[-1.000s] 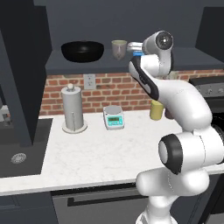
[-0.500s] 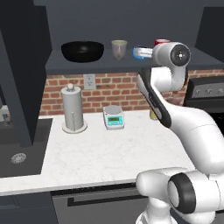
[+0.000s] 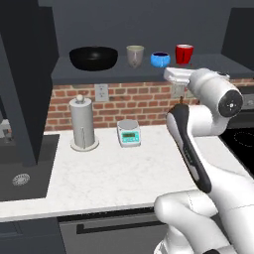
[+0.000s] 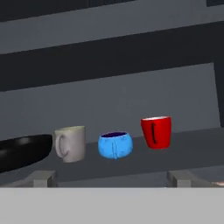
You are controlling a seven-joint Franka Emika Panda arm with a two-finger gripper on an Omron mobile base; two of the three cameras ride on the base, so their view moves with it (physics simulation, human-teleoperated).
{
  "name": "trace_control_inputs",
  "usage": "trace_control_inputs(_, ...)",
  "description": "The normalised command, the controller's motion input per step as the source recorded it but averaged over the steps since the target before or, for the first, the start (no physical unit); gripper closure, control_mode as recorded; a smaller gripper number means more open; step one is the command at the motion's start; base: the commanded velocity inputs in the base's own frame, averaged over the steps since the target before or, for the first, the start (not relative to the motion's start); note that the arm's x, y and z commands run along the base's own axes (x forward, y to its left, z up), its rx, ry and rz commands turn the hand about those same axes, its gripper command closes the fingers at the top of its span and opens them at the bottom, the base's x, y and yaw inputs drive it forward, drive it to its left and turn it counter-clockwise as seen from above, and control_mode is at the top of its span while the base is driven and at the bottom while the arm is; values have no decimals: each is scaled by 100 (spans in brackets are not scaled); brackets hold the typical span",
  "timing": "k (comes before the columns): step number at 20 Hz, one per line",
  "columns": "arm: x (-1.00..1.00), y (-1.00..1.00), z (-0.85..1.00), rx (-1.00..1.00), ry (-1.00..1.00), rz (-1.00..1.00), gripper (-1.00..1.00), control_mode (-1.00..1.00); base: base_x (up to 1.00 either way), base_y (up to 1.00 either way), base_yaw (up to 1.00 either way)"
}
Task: Gather all objects into one cabinet and sort the glasses and bowls to opposite sides.
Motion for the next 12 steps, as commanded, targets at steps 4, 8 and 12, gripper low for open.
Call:
trace_control_inputs(4, -100, 0, 0, 0, -16, 9, -100, -100, 0, 0, 0)
trace_control_inputs(8, -100, 0, -21, -5, -7, 10, -100, -100, 0, 0, 0)
trace_control_inputs(12, -100, 0, -67, -21, 0, 10, -100, -100, 0, 0, 0)
